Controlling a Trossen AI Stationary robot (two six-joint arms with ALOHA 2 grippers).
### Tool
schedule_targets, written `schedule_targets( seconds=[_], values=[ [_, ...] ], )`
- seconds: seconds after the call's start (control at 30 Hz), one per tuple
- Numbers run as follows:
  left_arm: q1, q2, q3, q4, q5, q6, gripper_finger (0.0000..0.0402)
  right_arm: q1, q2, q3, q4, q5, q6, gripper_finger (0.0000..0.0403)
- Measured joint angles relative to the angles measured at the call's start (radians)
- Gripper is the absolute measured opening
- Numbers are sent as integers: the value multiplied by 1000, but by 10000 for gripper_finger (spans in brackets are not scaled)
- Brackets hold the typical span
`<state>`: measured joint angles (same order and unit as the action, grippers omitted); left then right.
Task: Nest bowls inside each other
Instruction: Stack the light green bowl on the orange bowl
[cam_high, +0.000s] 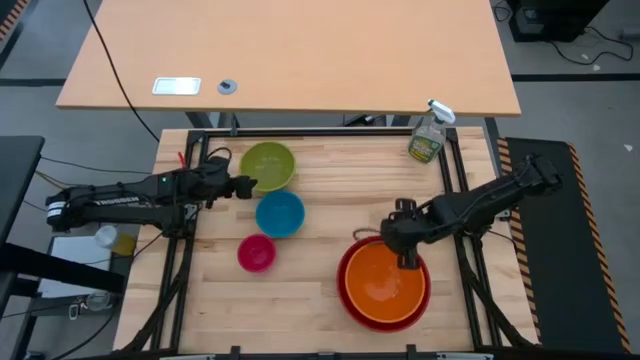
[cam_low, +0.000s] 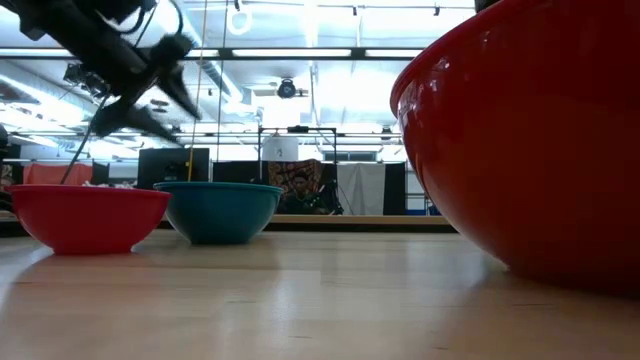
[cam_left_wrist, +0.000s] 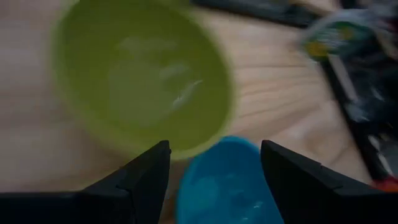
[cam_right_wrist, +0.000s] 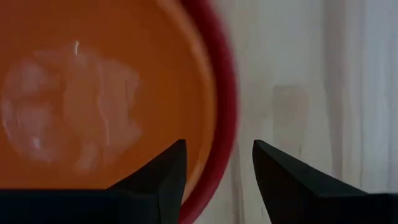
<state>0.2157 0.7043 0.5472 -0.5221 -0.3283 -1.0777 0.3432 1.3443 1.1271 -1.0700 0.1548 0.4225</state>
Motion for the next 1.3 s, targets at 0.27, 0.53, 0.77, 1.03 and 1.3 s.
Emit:
schedule_targets(
  seconds=[0.27,0.53,0.77,1.03,1.3],
  values=[
    [122,10,0,-102,23,-102,254,-58,-166,-67,80,105,97,189],
    [286,100,-32,-99,82,-66,254,-75,-216,-82,87,140,65,189],
    [372,247,-39,24,94,12,254,-115,-192,-82,148,134,-30,189],
    [416,438,-39,132,158,20,222,-143,-171,-82,213,110,-93,189],
    [409,496,-39,166,182,19,155,-144,-168,-82,221,111,-113,189]
  ],
)
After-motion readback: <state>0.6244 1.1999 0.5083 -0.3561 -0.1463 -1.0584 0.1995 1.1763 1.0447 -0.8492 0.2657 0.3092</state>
